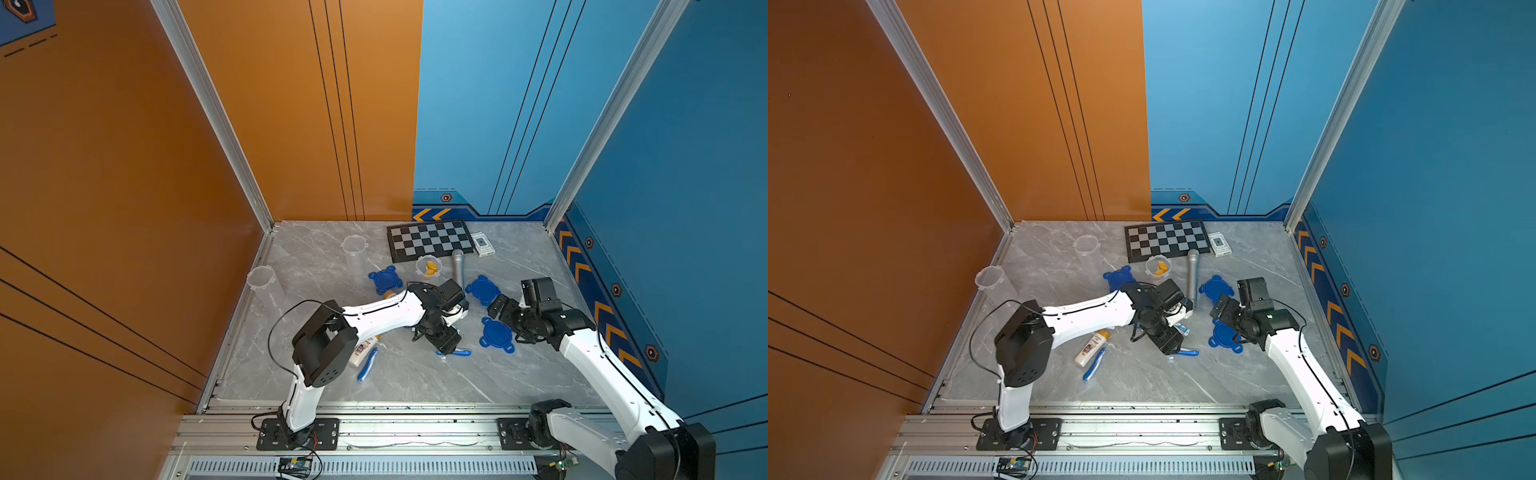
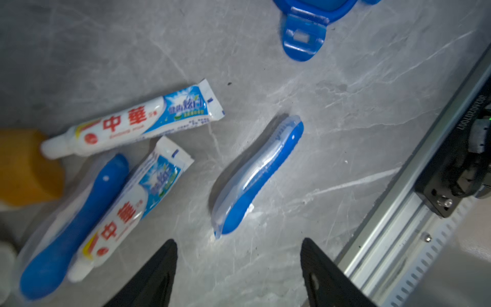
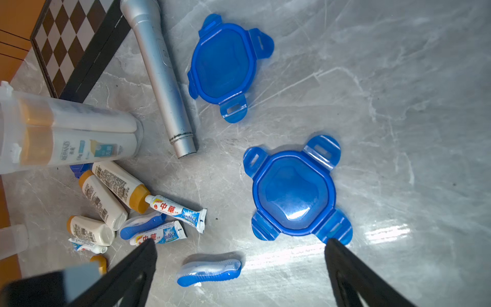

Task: Pack away toiletry kits
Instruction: Pick up the toiletry item from the center of the board.

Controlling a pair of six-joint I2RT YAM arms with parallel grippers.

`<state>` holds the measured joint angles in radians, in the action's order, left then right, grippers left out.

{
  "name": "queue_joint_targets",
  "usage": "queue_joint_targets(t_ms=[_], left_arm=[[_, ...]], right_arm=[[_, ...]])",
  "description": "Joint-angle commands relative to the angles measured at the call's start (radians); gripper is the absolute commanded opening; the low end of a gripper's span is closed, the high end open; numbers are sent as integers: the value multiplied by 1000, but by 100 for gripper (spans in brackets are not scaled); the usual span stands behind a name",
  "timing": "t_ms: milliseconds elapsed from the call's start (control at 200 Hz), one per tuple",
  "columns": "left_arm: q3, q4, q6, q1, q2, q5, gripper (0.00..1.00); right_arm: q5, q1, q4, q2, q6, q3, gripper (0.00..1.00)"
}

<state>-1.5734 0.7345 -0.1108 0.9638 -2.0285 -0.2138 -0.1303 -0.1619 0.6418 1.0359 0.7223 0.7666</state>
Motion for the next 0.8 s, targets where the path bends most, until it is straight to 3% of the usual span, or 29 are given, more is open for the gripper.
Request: queue_joint_targets(t_ms=[0,265,415,551,796], left_arm=[[-65,25,101,13,-67,30,76],[-81,59,183,53,-135,95,69],[-41,58,183,84,-142,111,55],[-19,57,184,108,-145,131,49],[28,58,180,102,-117,153,31]], right_arm=[[-59,13,41,-49,47,-20,100],[-83,52,135,-120,29,-36,100],[-110,81,143,-126,23,-46,100],[-129,104,157,-131,15,-53,100],[-161,122,165,-160,33,-73,100]])
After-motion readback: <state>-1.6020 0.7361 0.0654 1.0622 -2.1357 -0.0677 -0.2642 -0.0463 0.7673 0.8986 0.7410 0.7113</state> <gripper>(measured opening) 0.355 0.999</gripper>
